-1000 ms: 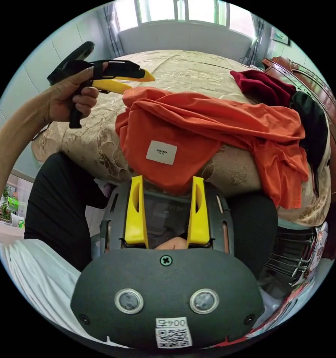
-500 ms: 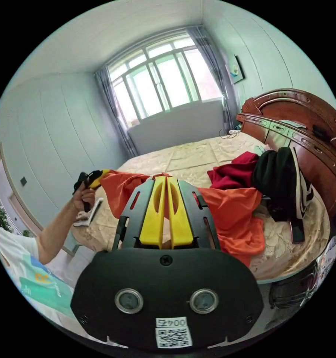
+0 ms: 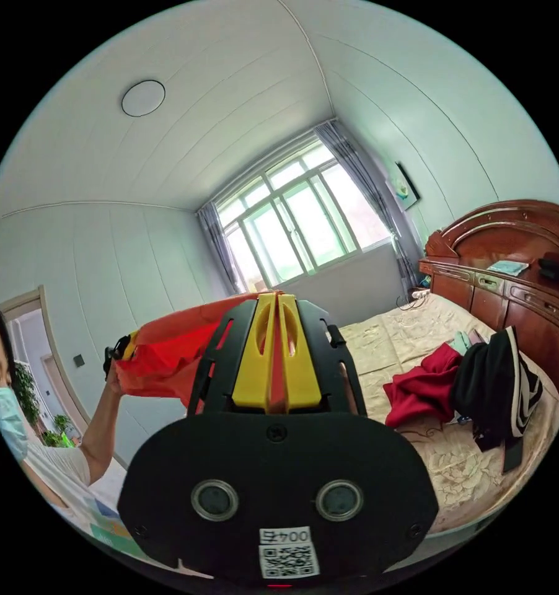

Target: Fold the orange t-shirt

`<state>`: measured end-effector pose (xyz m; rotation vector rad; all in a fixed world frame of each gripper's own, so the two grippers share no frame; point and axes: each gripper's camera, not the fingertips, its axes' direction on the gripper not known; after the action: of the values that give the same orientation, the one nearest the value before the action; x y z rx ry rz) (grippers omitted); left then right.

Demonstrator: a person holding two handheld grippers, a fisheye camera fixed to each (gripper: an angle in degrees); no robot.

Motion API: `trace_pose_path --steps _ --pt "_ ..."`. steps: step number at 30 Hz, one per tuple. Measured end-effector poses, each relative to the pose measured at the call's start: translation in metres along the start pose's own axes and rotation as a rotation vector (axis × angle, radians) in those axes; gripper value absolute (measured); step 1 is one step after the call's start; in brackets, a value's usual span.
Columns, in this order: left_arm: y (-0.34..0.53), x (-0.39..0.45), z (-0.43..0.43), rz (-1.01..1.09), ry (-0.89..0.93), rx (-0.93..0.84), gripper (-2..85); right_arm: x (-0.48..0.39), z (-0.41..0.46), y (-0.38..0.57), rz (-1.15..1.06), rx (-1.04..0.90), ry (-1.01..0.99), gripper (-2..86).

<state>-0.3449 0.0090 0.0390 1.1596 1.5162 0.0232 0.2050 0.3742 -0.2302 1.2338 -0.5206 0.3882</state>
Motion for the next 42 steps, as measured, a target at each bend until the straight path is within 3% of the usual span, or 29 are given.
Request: trace_pose_path --steps 4,5,6,9,11,15,20,22,26,31,33,39,42 --pt "0.094 -0.070 -0.014 -0.183 -0.082 -0.123 0.6 0.041 0.044 0.070 0.064 -0.204 0.093 -0.7" --pt "0.114 -0.088 -0.016 -0.238 -0.109 -0.140 0.6 0.061 0.069 0.100 0.099 -0.332 0.113 -0.6" --pt "0.157 -0.130 -0.022 -0.376 -0.128 -0.154 0.6 0.086 0.099 0.132 0.162 -0.484 0.124 -0.5" --pt "0.267 -0.235 -0.029 -0.737 -0.151 -0.203 0.7 0.135 0.152 0.204 0.339 -0.697 0.151 0.0" --pt "0.314 -0.261 -0.040 -0.839 -0.251 -0.171 1.0 0.141 0.166 0.224 0.328 -0.724 0.240 0.6" --pt "0.340 -0.254 -0.054 -0.771 -0.265 -0.124 2.6 0.103 0.181 0.237 0.193 -0.681 0.190 6.7" --pt "0.345 -0.255 -0.041 -0.786 -0.338 -0.361 8.9 0.006 0.254 0.304 -0.020 -0.914 -0.153 10.3" --pt "0.349 -0.265 -0.045 -0.869 -0.178 -0.267 11.1 -0.026 0.288 0.339 -0.091 -1.028 -0.199 10.6" --pt "0.333 -0.245 -0.074 -0.787 -0.213 -0.146 10.9 -0.063 0.356 0.400 -0.169 -1.197 -0.214 10.9" --pt "0.377 -0.189 -0.066 -0.688 -0.226 -0.318 10.4 -0.063 0.403 0.433 -0.144 -1.283 -0.129 9.7" --pt "0.409 -0.169 -0.054 -0.668 -0.242 -0.372 10.6 -0.054 0.417 0.439 -0.039 -1.309 -0.107 3.7" --pt "0.487 -0.106 0.005 -0.518 -0.405 -0.507 14.0 -0.034 0.431 0.399 0.267 -1.203 -0.387 -0.5" --pt "0.505 -0.076 0.048 -0.368 -0.536 -0.631 16.4 -0.038 0.437 0.383 0.281 -1.219 -0.437 -0.7"
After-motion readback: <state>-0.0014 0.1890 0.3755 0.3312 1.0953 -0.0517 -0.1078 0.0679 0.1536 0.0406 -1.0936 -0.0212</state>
